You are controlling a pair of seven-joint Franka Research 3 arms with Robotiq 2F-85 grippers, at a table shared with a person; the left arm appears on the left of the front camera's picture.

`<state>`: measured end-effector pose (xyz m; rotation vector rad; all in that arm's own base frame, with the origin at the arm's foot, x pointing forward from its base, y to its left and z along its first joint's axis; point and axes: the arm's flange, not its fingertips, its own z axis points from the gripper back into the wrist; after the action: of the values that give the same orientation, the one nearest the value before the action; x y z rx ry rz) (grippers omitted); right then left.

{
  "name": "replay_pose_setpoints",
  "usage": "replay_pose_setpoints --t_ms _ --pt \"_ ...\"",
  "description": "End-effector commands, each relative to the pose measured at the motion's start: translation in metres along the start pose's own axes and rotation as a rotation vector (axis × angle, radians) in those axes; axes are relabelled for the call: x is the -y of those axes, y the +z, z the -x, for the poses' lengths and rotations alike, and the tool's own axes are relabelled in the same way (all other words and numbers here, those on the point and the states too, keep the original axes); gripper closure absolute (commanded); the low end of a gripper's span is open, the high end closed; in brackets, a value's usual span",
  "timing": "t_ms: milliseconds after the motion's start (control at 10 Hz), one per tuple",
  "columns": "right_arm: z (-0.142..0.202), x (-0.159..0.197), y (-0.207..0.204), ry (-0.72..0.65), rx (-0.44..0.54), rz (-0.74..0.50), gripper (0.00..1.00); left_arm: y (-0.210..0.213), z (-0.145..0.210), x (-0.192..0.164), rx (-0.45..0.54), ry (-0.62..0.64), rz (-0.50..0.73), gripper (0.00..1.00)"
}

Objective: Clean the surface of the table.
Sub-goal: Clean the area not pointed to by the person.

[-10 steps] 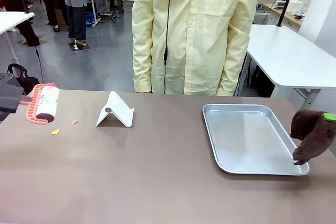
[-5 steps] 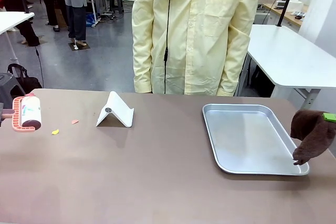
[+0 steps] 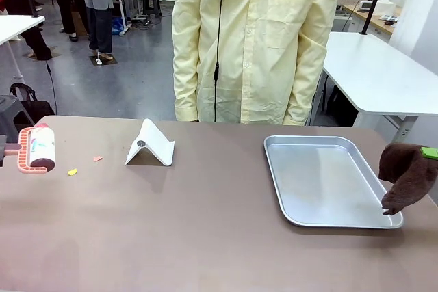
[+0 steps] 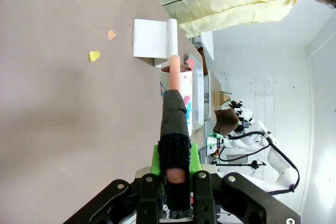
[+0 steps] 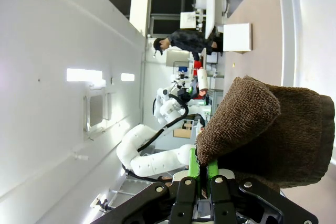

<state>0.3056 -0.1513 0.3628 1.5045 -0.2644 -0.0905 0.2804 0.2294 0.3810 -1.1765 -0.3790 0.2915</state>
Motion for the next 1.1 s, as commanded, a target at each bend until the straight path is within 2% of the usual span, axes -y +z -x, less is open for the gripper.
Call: replay_pose_setpoints --t_ms 0,200,400,600,1000 --pt "-0.005 -0.002 -0.002 0.026 0.004 -0.012 0.94 -0.015 -0.027 -0.014 0.03 0.1 -0.095 0.78" --pt "-0.005 -0.002 -0.002 0.026 0.004 -0.012 0.94 -0.027 -0.043 -0.028 0.119 0.189 -0.179 0.78" --pt "-0.005 -0.002 -0.002 0.026 0.004 -0.012 0.94 -0.035 -0.049 -0.034 0.139 0.223 -0.223 0.78" --pt "-0.005 -0.002 -0.002 0.026 0.004 -0.012 0.94 -0.043 -0.053 -0.037 0.143 0.24 -0.262 0.78" --pt "-0.005 -0.002 -0.002 0.026 0.004 -0.012 0.94 -0.064 -0.063 -0.036 0.092 0.243 -0.325 0.78"
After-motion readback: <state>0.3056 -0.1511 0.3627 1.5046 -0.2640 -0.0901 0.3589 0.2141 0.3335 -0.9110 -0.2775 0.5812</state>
